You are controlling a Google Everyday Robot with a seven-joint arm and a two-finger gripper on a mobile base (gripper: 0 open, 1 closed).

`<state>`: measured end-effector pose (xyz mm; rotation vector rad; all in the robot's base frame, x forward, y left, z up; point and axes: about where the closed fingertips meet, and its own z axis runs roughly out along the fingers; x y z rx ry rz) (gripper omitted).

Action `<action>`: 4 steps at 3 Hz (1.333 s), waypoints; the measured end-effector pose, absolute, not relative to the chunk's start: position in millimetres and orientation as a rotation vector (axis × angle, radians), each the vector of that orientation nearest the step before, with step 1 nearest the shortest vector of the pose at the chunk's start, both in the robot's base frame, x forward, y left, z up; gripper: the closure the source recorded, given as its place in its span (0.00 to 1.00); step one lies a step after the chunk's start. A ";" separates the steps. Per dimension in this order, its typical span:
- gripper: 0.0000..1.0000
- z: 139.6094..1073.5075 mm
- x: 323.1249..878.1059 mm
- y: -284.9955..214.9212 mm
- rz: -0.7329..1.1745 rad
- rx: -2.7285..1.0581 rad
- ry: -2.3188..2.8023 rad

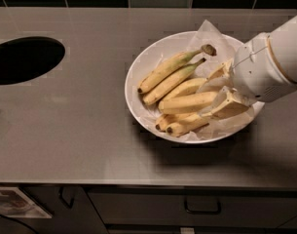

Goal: Pick banana from white bowl

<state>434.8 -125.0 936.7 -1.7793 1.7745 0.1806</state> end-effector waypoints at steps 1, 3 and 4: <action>1.00 955.8 426.3 -127.7 0.180 -1.746 1.700; 1.00 992.2 409.7 -132.0 0.241 -1.669 1.474; 1.00 1007.5 400.8 -134.6 0.244 -1.626 1.384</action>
Offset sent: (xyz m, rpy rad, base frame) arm -0.0257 -0.0113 0.0579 0.2773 -0.1826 0.1254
